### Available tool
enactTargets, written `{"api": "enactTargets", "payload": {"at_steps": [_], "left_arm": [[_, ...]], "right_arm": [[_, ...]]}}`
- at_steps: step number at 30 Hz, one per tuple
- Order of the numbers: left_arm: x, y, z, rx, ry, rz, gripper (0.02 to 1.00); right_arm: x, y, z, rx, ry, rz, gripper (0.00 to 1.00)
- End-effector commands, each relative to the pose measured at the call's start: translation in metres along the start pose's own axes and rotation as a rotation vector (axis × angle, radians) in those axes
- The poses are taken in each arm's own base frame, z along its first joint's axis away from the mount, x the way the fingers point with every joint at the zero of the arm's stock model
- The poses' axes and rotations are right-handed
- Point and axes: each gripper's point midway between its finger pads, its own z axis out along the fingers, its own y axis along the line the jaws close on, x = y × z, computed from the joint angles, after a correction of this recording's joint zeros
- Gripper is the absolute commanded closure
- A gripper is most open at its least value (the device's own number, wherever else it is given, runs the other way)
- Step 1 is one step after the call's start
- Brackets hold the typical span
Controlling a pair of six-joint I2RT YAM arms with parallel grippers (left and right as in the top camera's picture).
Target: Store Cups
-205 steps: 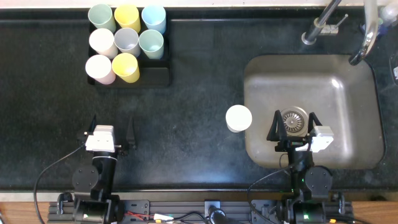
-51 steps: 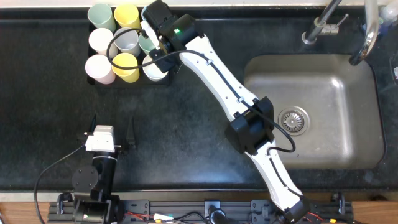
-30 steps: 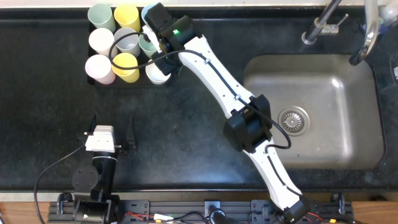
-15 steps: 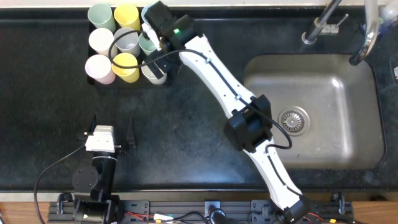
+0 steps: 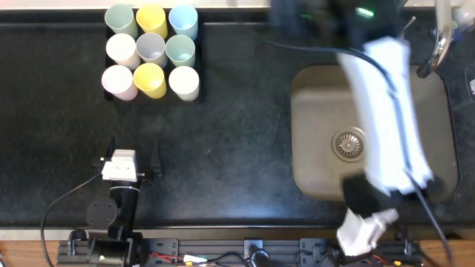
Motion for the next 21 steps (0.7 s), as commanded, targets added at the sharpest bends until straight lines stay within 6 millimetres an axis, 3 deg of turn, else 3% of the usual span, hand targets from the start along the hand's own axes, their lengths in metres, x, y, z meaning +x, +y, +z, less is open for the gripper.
{"api": "enactTargets", "payload": {"at_steps": [1,4,6,9,11,18,21], "left_arm": [[-0.001,-0.003,0.000,0.015,-0.006,0.023,0.020],[-0.001,-0.003,0.000,0.015,-0.006,0.023,0.020],[-0.001,-0.003,0.000,0.015,-0.006,0.023,0.020],[-0.001,-0.003,0.000,0.015,-0.006,0.023,0.018],[-0.001,-0.003,0.000,0.015,-0.006,0.023,0.020],[-0.001,-0.003,0.000,0.015,-0.006,0.023,0.020],[-0.001,-0.003,0.000,0.015,-0.006,0.023,0.020]], "right_arm": [[0.075,-0.031,-0.011,0.093,0.097,0.134,0.003],[0.112,-0.039,-0.008,0.101,0.019,0.237,0.003],[0.137,-0.033,0.004,0.087,-0.001,0.226,0.005],[0.204,-0.030,0.022,0.094,0.073,0.199,0.003],[0.229,-0.030,0.030,0.092,0.058,0.201,0.003],[0.237,-0.053,0.034,0.101,-0.383,0.297,0.003],[0.254,-0.064,0.034,0.129,-0.473,0.330,0.003]]}}
